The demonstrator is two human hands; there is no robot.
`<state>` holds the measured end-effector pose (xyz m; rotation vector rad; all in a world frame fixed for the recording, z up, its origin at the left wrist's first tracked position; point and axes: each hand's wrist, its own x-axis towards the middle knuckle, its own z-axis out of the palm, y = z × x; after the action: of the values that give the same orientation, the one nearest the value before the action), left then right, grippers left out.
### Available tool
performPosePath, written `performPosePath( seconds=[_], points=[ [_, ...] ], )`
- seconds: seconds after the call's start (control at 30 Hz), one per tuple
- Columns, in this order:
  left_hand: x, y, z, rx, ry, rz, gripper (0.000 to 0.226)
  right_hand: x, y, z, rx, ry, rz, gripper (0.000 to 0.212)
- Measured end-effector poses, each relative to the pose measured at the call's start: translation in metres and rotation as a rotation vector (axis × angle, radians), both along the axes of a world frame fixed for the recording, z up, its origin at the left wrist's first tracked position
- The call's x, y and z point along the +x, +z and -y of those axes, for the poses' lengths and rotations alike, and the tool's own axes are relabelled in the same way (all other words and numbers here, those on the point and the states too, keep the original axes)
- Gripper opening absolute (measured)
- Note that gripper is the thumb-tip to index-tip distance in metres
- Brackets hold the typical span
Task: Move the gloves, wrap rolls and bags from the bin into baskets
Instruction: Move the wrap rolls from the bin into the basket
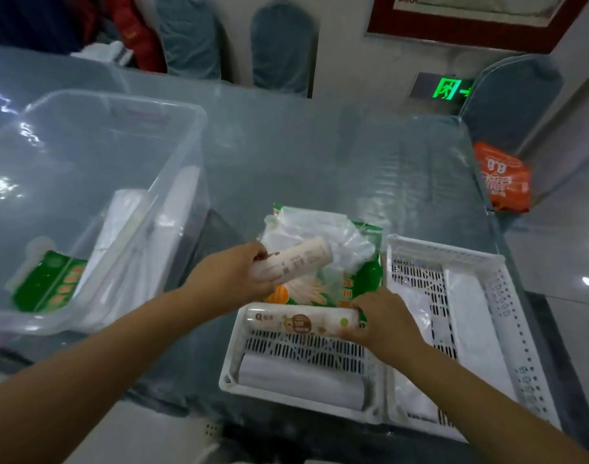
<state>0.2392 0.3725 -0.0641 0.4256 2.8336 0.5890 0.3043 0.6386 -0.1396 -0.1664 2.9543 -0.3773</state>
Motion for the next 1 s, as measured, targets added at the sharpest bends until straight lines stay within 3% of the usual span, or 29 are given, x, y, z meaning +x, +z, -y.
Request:
performPosePath(
  seconds=[0.13,0.23,0.37,0.47,0.8,0.9,1.0],
  points=[
    [0.014,-0.029,-0.006,-0.056,-0.113,0.004,0.045,-0.01,-0.009,-0.006,0.179,0.092,-0.068,0.048],
    [0.02,-0.05,-0.011,-0.119,-0.216,-0.004,0.05,-0.01,-0.012,-0.009,0.212,0.095,-0.058,0.041],
    [0.031,-0.069,-0.027,-0.134,-0.332,-0.03,0.051,-0.004,-0.009,-0.022,0.104,0.046,-0.207,0.01],
    [0.04,-0.08,-0.04,-0.089,-0.368,-0.057,0.052,0.002,-0.01,-0.03,0.0,-0.002,-0.285,0.013],
    [0.061,-0.107,-0.043,-0.008,-0.229,-0.119,0.062,0.009,-0.012,-0.014,-0.09,0.07,-0.241,0.012],
    [0.06,-0.108,-0.033,-0.145,-0.197,-0.245,0.077,0.013,-0.016,-0.01,-0.045,0.126,-0.246,0.021],
    [0.058,-0.115,-0.024,-0.212,-0.146,-0.121,0.088,0.014,-0.021,-0.009,0.003,0.129,-0.188,0.033]
  ],
)
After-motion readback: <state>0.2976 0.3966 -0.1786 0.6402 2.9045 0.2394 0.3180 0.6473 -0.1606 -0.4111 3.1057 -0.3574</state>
